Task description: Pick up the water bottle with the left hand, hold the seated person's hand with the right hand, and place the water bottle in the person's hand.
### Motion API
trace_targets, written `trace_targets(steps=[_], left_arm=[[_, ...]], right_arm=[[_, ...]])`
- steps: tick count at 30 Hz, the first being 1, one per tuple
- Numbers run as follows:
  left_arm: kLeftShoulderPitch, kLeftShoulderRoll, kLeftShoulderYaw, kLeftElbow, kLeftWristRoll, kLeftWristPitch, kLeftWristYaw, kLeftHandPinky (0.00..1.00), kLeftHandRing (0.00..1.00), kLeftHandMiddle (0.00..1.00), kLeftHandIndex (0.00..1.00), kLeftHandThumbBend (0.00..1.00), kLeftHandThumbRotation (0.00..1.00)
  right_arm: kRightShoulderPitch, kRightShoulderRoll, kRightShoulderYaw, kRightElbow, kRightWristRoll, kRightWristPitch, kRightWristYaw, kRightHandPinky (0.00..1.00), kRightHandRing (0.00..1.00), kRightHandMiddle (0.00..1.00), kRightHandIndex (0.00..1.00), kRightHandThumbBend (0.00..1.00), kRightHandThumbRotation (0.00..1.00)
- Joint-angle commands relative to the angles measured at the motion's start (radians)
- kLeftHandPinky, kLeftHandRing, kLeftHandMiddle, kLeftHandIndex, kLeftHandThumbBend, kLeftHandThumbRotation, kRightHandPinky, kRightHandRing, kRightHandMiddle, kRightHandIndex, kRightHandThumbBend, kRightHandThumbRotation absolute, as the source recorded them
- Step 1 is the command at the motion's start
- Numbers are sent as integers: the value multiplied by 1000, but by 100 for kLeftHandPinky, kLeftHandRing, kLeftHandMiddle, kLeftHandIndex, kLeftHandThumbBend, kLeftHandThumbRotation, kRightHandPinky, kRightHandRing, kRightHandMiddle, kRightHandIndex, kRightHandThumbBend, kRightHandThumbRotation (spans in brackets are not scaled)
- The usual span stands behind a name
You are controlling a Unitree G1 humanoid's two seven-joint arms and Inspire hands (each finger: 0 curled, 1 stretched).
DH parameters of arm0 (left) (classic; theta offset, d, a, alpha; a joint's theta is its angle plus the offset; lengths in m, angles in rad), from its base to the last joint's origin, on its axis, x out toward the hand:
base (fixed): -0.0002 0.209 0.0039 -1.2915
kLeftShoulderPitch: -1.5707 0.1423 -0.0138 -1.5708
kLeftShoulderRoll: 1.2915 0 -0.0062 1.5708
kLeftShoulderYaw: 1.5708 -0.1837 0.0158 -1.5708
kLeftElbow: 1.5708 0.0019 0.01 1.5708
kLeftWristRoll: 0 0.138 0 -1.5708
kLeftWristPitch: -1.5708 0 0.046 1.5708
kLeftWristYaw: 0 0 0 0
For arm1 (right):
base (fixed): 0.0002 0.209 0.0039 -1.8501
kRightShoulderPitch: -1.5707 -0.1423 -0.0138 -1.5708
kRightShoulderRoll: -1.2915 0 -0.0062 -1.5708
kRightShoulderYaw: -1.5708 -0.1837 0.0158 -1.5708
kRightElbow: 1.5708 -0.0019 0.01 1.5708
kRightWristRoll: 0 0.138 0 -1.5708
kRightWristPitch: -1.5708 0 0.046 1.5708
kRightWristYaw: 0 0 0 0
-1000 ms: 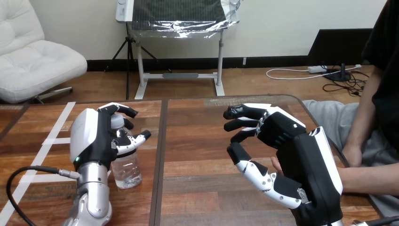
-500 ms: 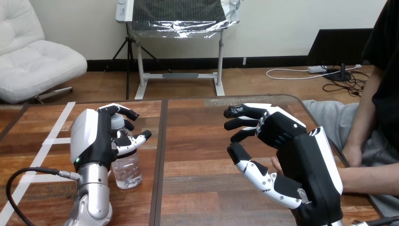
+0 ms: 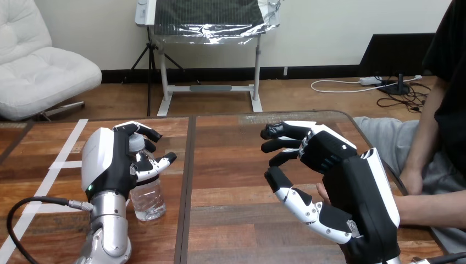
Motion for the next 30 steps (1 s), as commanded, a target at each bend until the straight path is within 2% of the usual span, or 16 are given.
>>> trace_targets(steps=[1,12,23,27,30], left_arm=[[13,-13,2,8,2,-10,-6,42,44,48,49,69,0],[24,-22,12,-7,-12,-48,2,40,43,47,48,71,0],[50,-38,20,-91,-14,-54,-2,38,41,47,47,73,0],[98,-69,35,-212,-47,-67,-31,38,41,47,47,72,0],[115,-79,36,-253,-55,-75,-36,39,41,47,48,72,0]], right_arm=[[-55,10,-6,-33,9,-4,-6,52,64,70,65,46,0],[-57,10,-3,-33,15,-3,-3,53,65,70,66,45,0],[-68,14,-13,-37,16,7,-12,55,66,71,65,46,0],[-98,13,-37,-26,7,-6,-24,55,66,71,65,44,0],[-109,11,-48,-20,-6,-15,-32,53,65,70,66,44,0]])
